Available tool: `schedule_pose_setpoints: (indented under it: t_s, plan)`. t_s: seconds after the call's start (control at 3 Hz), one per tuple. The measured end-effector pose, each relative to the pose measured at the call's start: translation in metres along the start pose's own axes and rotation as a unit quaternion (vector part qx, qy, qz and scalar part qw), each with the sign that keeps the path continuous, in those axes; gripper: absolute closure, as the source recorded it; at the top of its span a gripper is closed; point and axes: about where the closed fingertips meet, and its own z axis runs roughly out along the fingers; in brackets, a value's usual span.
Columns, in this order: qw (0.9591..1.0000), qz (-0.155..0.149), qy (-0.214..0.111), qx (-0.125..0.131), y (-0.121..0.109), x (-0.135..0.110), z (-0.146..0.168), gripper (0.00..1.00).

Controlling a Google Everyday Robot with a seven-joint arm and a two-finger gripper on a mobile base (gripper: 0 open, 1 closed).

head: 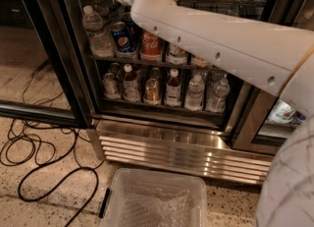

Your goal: Pick coke can from top shelf of fridge

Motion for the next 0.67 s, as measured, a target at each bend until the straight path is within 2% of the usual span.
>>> schedule_pose_setpoints:
  t_s: [0.67]
  plan:
    - [0.9997, 0.01, -0.013, 0.017, 0.0055, 0.007, 0.0159, 0.21]
